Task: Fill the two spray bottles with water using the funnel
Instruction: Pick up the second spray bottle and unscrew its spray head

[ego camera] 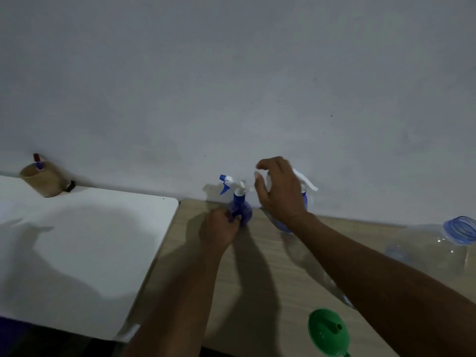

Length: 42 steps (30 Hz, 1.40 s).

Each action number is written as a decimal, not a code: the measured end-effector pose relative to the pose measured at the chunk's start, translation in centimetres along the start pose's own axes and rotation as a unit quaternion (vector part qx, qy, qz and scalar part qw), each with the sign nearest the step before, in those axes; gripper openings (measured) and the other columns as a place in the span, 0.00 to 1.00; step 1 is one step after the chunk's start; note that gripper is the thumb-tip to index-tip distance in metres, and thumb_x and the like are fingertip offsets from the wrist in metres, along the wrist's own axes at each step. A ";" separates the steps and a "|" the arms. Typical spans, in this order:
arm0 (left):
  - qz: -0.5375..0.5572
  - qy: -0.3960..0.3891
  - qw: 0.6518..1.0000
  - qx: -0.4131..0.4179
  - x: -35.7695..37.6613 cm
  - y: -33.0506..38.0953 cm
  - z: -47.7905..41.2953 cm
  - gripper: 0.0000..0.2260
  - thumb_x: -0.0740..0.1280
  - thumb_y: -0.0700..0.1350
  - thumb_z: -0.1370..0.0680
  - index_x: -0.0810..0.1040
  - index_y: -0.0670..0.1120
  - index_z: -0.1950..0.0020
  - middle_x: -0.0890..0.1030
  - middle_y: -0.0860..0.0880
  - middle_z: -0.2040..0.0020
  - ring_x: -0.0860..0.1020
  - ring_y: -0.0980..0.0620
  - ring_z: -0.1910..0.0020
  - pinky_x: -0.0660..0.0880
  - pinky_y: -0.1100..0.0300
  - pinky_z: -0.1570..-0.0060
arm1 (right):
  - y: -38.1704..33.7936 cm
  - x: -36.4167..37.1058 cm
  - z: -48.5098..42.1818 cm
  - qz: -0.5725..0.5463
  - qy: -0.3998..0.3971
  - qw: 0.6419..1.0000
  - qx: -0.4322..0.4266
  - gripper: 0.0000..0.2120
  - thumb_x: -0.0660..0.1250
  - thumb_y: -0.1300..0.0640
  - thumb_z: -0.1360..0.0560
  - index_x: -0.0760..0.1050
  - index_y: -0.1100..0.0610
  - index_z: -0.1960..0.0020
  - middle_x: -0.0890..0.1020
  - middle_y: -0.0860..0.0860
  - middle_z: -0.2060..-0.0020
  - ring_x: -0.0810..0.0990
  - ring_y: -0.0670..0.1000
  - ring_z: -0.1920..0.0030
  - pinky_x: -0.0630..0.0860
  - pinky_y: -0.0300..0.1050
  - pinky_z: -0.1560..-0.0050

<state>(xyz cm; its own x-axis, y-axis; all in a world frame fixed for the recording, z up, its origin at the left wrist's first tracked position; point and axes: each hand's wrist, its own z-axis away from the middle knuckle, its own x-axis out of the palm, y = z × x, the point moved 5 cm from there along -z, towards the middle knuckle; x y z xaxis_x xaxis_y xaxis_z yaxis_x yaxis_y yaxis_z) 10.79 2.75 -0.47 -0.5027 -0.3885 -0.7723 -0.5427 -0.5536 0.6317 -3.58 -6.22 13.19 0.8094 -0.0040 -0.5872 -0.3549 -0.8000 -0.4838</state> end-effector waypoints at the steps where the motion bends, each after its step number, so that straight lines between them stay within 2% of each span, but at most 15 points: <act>1: 0.013 -0.005 1.000 0.016 0.0 -0.4 -0.5 0.04 0.70 0.49 0.20 0.78 0.50 0.52 0.79 0.54 0.58 0.77 0.54 0.58 0.73 0.58 0.55 | 0.0 1.6 0.2 -0.001 -0.057 0.998 0.031 0.11 0.66 0.56 0.22 0.76 0.56 0.41 0.78 0.52 0.45 0.77 0.53 0.46 0.76 0.48 0.48; 3: 0.014 -0.073 0.997 0.029 1.2 -1.5 -2.1 0.06 0.72 0.44 0.21 0.77 0.46 0.47 0.80 0.50 0.48 0.79 0.52 0.48 0.75 0.58 0.47 | 0.5 4.8 0.7 0.022 -0.173 0.981 0.081 0.18 0.65 0.55 0.22 0.72 0.55 0.33 0.76 0.53 0.38 0.76 0.54 0.39 0.76 0.50 0.42; 5: -0.031 -0.105 0.991 0.083 2.0 -2.1 -3.4 0.26 0.76 0.52 0.26 0.75 0.37 0.36 0.77 0.37 0.36 0.76 0.41 0.35 0.76 0.59 0.41 | 1.5 7.2 0.7 0.037 -0.266 0.955 0.125 0.22 0.65 0.54 0.21 0.68 0.56 0.29 0.75 0.56 0.35 0.75 0.57 0.37 0.76 0.52 0.40; 6: 0.010 -0.091 0.989 0.114 2.3 -2.5 -3.7 0.33 0.73 0.57 0.25 0.71 0.35 0.30 0.74 0.33 0.32 0.75 0.38 0.34 0.78 0.62 0.44 | 1.9 8.0 0.5 0.041 -0.300 0.943 0.140 0.20 0.65 0.54 0.21 0.69 0.57 0.31 0.76 0.57 0.37 0.76 0.58 0.39 0.77 0.53 0.41; 8: 0.162 -0.108 0.975 0.105 1.3 -0.6 -2.1 0.18 0.62 0.47 0.17 0.71 0.39 0.30 0.77 0.37 0.35 0.78 0.43 0.41 0.80 0.60 0.51 | 2.5 9.0 0.3 0.049 -0.339 0.926 0.157 0.15 0.65 0.53 0.21 0.71 0.57 0.37 0.80 0.57 0.44 0.80 0.58 0.46 0.78 0.53 0.48; 9: 0.146 -0.113 0.974 0.132 0.7 -0.1 -1.0 0.12 0.59 0.42 0.16 0.74 0.42 0.34 0.79 0.42 0.40 0.79 0.47 0.46 0.80 0.59 0.52 | 2.7 9.1 0.3 0.053 -0.342 0.924 0.162 0.14 0.65 0.53 0.21 0.72 0.56 0.38 0.81 0.57 0.46 0.80 0.58 0.50 0.79 0.52 0.50; 11: 0.017 -0.102 0.985 0.135 1.1 -0.5 0.0 0.11 0.68 0.41 0.19 0.77 0.44 0.37 0.81 0.47 0.45 0.79 0.52 0.50 0.76 0.60 0.50 | 2.6 8.9 0.6 0.061 -0.339 0.925 0.162 0.11 0.66 0.53 0.21 0.72 0.56 0.40 0.81 0.56 0.48 0.79 0.56 0.53 0.78 0.51 0.52; 13: 0.052 -0.111 0.991 0.058 1.6 -1.1 0.7 0.19 0.75 0.41 0.25 0.78 0.44 0.35 0.83 0.47 0.43 0.81 0.49 0.45 0.76 0.57 0.44 | 2.4 8.3 1.5 0.069 -0.343 0.925 0.150 0.10 0.65 0.54 0.20 0.72 0.56 0.41 0.81 0.56 0.49 0.79 0.56 0.53 0.77 0.51 0.52; 15: 0.093 -0.136 0.985 0.054 1.8 -0.8 2.4 0.20 0.75 0.40 0.26 0.78 0.44 0.35 0.83 0.48 0.41 0.81 0.47 0.42 0.77 0.56 0.42 | 1.9 7.3 2.5 0.066 -0.348 0.924 0.143 0.10 0.65 0.54 0.20 0.72 0.56 0.41 0.81 0.57 0.48 0.79 0.57 0.52 0.77 0.51 0.52; 18: 0.114 -0.107 0.986 0.062 1.7 -0.6 4.8 0.17 0.77 0.47 0.28 0.80 0.49 0.41 0.81 0.55 0.47 0.81 0.53 0.47 0.76 0.63 0.50 | 1.1 5.2 4.6 0.055 -0.351 0.925 0.137 0.09 0.64 0.53 0.19 0.72 0.56 0.42 0.81 0.55 0.50 0.78 0.54 0.54 0.73 0.45 0.56; 23: 0.137 -0.078 0.985 0.076 1.4 -1.7 9.4 0.15 0.76 0.55 0.32 0.74 0.63 0.51 0.79 0.56 0.49 0.80 0.53 0.49 0.77 0.52 0.49 | -0.7 1.6 8.9 0.029 -0.356 0.927 0.116 0.06 0.64 0.54 0.20 0.73 0.55 0.45 0.81 0.53 0.53 0.78 0.53 0.54 0.78 0.51 0.52; 26: 0.176 -0.113 0.976 0.062 2.2 -2.5 11.5 0.17 0.74 0.56 0.36 0.75 0.70 0.51 0.82 0.58 0.50 0.82 0.52 0.49 0.80 0.49 0.49 | -1.6 -0.2 11.4 0.021 -0.340 0.935 0.101 0.06 0.64 0.56 0.20 0.72 0.57 0.45 0.76 0.49 0.58 0.74 0.53 0.60 0.69 0.46 0.61; 34: 0.185 -0.106 0.976 0.041 3.5 -2.7 16.5 0.15 0.68 0.56 0.39 0.80 0.59 0.52 0.85 0.54 0.53 0.83 0.49 0.52 0.81 0.46 0.51 | -3.3 -2.8 16.8 0.002 -0.292 0.952 0.095 0.09 0.67 0.53 0.24 0.73 0.55 0.47 0.80 0.50 0.56 0.76 0.53 0.60 0.71 0.48 0.61; 39: 0.153 -0.088 0.984 0.030 3.6 -2.4 18.0 0.15 0.71 0.37 0.31 0.82 0.49 0.47 0.85 0.50 0.48 0.82 0.48 0.47 0.80 0.48 0.47 | -3.6 -2.0 17.1 0.096 -0.314 0.938 0.112 0.19 0.70 0.44 0.27 0.71 0.55 0.45 0.78 0.51 0.53 0.76 0.54 0.56 0.69 0.47 0.59; 42: 0.133 -0.093 0.986 0.024 3.8 -2.5 18.0 0.17 0.71 0.35 0.31 0.82 0.51 0.46 0.85 0.52 0.47 0.81 0.50 0.46 0.79 0.51 0.46 | -3.6 -1.6 17.1 0.145 -0.324 0.929 0.107 0.18 0.69 0.45 0.26 0.71 0.57 0.44 0.78 0.54 0.50 0.78 0.56 0.53 0.69 0.46 0.59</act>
<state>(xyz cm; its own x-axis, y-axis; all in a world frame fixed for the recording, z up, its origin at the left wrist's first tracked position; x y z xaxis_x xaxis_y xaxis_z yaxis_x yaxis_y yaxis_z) -1.88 15.88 -3.77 -0.7435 -0.3715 -0.5561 -0.4046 -0.4122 0.8163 -11.61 6.97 4.76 0.2383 0.2176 -0.9465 -0.6545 -0.6840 -0.3220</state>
